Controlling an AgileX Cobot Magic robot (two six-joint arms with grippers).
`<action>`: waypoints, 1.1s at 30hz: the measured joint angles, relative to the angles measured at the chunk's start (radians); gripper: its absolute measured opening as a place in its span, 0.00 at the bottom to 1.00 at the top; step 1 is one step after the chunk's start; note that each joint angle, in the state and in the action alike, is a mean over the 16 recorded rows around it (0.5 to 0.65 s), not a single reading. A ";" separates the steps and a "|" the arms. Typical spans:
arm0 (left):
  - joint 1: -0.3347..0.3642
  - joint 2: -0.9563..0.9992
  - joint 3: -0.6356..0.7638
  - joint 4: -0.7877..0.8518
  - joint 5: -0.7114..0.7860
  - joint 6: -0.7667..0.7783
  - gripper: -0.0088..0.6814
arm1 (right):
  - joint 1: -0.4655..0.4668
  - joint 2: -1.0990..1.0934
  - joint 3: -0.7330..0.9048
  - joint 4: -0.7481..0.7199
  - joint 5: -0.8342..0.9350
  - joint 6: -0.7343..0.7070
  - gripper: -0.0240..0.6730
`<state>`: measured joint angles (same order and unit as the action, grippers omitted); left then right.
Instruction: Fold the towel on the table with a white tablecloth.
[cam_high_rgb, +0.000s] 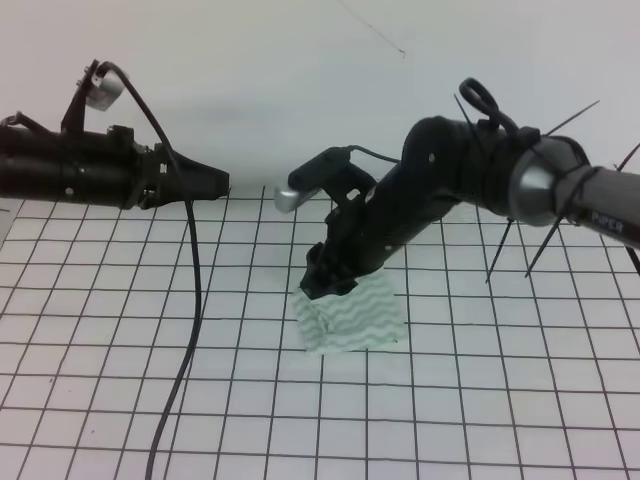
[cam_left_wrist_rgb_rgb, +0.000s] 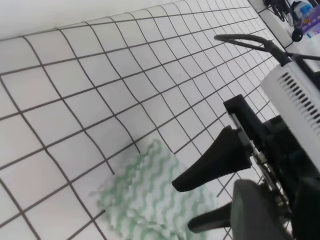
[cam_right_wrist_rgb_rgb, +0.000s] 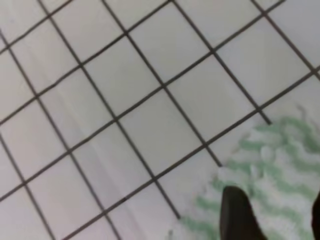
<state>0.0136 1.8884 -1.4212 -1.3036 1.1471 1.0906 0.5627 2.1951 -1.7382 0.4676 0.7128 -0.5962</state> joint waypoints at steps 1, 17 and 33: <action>-0.001 0.000 0.000 -0.001 0.000 0.000 0.27 | 0.001 0.002 -0.007 -0.003 0.008 0.005 0.52; -0.001 0.000 0.000 -0.006 0.002 0.001 0.27 | 0.091 0.046 -0.046 -0.323 0.024 0.294 0.54; -0.001 0.000 0.000 -0.011 0.006 0.004 0.27 | 0.115 0.078 -0.073 -0.388 0.001 0.385 0.32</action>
<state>0.0123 1.8887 -1.4212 -1.3143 1.1527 1.0946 0.6775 2.2728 -1.8107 0.0795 0.7138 -0.2108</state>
